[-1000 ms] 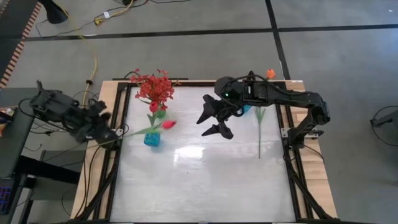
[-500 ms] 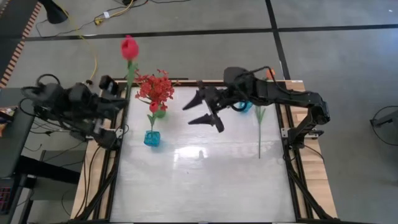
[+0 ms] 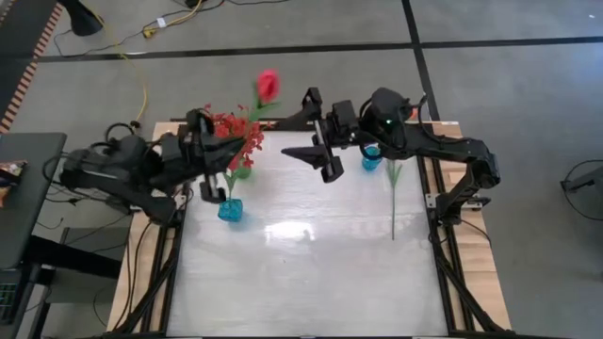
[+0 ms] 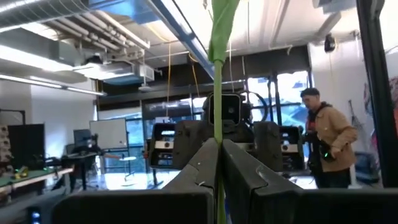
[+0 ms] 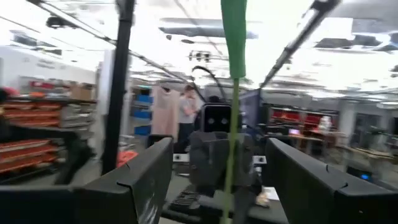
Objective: Sort flowers into vase by color
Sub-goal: Put the left red tulip into the left blue vase
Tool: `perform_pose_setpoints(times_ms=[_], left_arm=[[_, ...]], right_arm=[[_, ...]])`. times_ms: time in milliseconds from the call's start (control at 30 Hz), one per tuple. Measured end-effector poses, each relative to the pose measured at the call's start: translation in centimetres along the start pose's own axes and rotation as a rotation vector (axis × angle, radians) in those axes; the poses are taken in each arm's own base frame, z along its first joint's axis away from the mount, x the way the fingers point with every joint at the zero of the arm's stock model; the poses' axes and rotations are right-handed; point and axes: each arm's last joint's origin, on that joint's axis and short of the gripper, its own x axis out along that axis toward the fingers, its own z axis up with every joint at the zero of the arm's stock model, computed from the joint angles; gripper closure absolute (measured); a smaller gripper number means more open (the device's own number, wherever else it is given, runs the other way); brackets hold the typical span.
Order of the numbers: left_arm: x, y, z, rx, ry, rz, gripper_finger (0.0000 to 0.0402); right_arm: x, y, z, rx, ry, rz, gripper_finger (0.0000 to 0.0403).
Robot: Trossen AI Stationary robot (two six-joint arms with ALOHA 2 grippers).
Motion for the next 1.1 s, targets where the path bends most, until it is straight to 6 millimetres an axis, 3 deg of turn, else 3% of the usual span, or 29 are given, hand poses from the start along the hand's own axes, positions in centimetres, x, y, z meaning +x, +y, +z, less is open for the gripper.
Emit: perform_pose_setpoints(times_ms=[267,667,1100], left_arm=[[1.4,1.3,-1.1,-0.068,-0.011,-0.025,0.0401],[3.2,1.6,-3.4,-0.101,0.044,-0.022,0.0401],[3.9,1.7,-4.7,-0.114,0.089,-0.015,0.0401]], right_arm=[[-0.3,-1.0,-0.1,-0.006,0.011,-0.062,0.0119],[-0.6,-1.7,-0.7,0.015,0.071,-0.097,0.0121],[-0.7,-2.0,-1.1,0.025,0.107,-0.104,0.0168]])
